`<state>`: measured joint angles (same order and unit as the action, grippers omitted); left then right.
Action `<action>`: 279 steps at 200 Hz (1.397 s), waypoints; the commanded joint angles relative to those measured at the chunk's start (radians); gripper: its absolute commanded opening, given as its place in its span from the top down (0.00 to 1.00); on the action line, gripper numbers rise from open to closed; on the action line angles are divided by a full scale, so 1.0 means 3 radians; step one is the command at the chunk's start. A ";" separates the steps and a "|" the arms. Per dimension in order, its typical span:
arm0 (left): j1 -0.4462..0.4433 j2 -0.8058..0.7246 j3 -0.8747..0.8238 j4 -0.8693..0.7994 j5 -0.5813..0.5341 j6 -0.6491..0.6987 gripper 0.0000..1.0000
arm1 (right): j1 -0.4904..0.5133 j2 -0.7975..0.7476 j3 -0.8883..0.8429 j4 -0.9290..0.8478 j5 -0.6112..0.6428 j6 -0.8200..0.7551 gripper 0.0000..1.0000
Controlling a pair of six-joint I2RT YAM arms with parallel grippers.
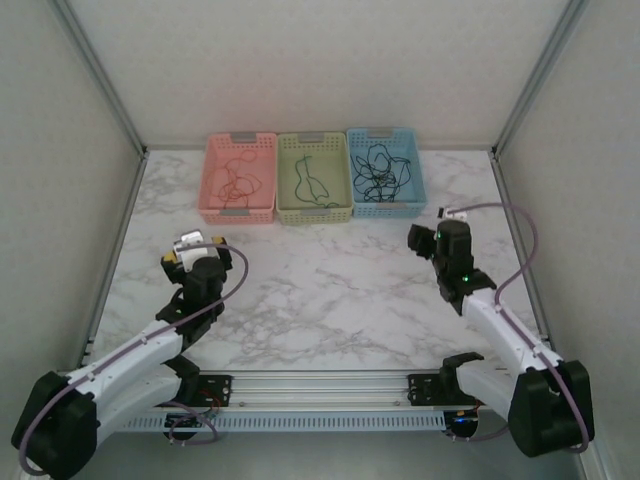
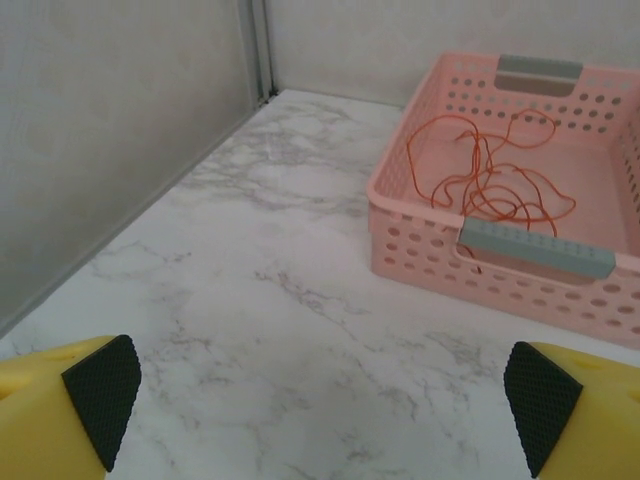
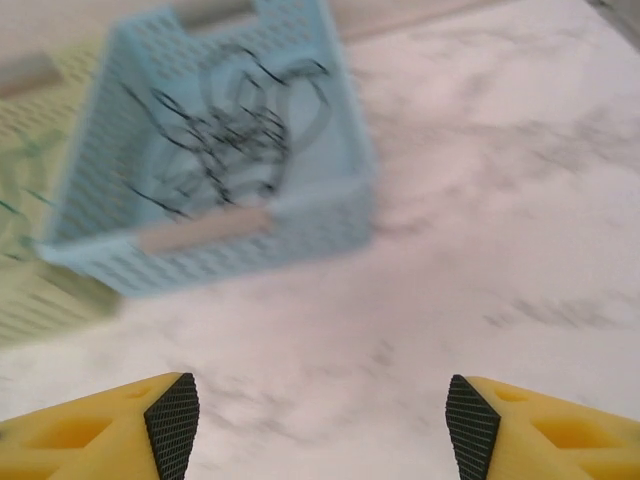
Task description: Untangle the cables
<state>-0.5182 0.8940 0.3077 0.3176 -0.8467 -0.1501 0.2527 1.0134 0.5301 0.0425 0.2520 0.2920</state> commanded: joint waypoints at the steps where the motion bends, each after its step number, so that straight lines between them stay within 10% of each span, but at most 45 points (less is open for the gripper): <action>1: 0.0228 0.0177 0.0059 0.0551 0.0069 0.0305 0.05 | -0.0023 -0.0202 -0.0292 0.0595 0.0637 -0.0315 0.30; 51: 0.0861 0.0779 -0.0075 0.0979 0.0784 0.0301 0.04 | -0.0130 0.0450 -0.0762 0.1476 0.1281 -0.0418 0.31; 140: 0.1247 0.1950 0.0267 0.1736 0.1800 0.0636 0.02 | -0.0325 0.1639 -0.0719 0.3014 0.0255 -0.0920 0.44; 175: 0.1568 0.2142 0.0329 0.1726 0.2357 0.0436 0.00 | -0.0494 0.1755 -0.0513 0.2712 0.0148 -0.0765 0.37; 179: 0.1565 0.2121 0.0334 0.1655 0.2361 0.0438 0.00 | -0.0496 0.1775 -0.0522 0.2777 0.0157 -0.0780 0.09; 183: 0.1564 0.2158 0.0306 0.1799 0.2351 0.0446 0.00 | -0.0498 0.1782 -0.0524 0.2799 0.0157 -0.0784 0.02; 279: 0.1559 0.2144 0.0312 0.1760 0.2377 0.0453 0.00 | -0.0492 0.1768 -0.0524 0.2776 0.0152 -0.0784 0.01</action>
<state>-0.0505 1.5333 0.3870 0.8124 -0.1532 -0.0002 0.1055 1.5467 0.3584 0.8562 0.3088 0.0555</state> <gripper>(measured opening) 0.997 0.985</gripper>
